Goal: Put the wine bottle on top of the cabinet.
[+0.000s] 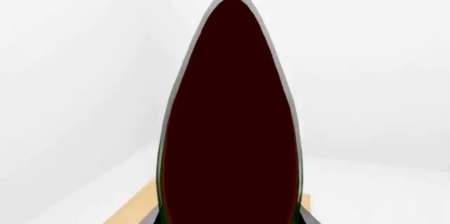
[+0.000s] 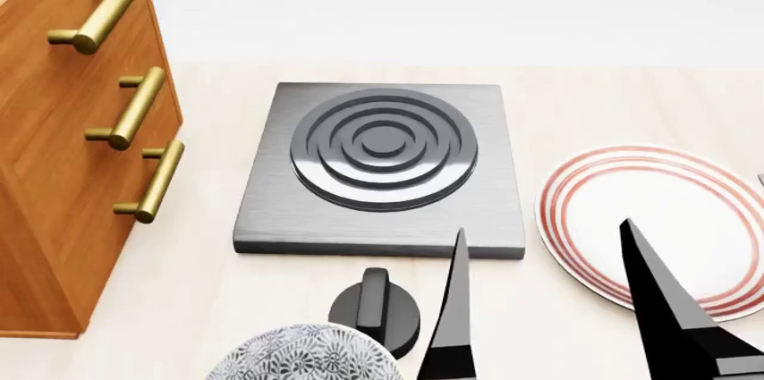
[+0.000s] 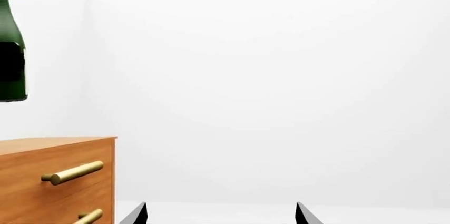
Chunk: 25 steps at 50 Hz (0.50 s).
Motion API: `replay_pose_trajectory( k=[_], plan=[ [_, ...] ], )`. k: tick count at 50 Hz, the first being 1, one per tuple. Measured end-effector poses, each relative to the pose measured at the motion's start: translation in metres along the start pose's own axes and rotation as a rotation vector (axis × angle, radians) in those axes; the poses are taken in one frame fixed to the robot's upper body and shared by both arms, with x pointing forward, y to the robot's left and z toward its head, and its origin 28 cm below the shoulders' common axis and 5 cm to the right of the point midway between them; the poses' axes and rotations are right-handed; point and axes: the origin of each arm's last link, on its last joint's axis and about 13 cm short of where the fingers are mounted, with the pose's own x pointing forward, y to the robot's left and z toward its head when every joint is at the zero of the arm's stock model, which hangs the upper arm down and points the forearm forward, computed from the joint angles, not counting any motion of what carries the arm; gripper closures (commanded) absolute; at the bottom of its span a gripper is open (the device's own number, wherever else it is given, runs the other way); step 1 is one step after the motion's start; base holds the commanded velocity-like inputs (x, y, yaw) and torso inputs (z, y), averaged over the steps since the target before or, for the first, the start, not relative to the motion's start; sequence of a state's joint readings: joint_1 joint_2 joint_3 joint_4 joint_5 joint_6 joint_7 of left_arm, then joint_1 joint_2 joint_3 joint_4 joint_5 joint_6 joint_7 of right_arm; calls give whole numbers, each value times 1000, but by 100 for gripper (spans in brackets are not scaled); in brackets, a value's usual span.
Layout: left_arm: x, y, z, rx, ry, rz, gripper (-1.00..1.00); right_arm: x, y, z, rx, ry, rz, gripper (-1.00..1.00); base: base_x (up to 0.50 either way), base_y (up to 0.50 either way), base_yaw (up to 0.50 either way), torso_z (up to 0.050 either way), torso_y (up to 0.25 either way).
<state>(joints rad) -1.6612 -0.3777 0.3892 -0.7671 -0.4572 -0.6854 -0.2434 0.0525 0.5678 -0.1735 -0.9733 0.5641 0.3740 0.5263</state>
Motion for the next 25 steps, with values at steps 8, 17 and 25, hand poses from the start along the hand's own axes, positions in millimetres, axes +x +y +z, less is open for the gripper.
replay_pose_trajectory(
  k=[8,17,25],
  plan=[
    [2,-3,-18,3,32,-5,100,0,0,1,2,0,1,-100,0,0,0,0,1],
    [3,-6,-37,7,62,-11,100,0,0,1,2,0,1,-100,0,0,0,1,1],
    [2,-8,-55,6,92,-15,100,0,0,1,1,1,2,-100,0,0,0,0,0]
  ],
)
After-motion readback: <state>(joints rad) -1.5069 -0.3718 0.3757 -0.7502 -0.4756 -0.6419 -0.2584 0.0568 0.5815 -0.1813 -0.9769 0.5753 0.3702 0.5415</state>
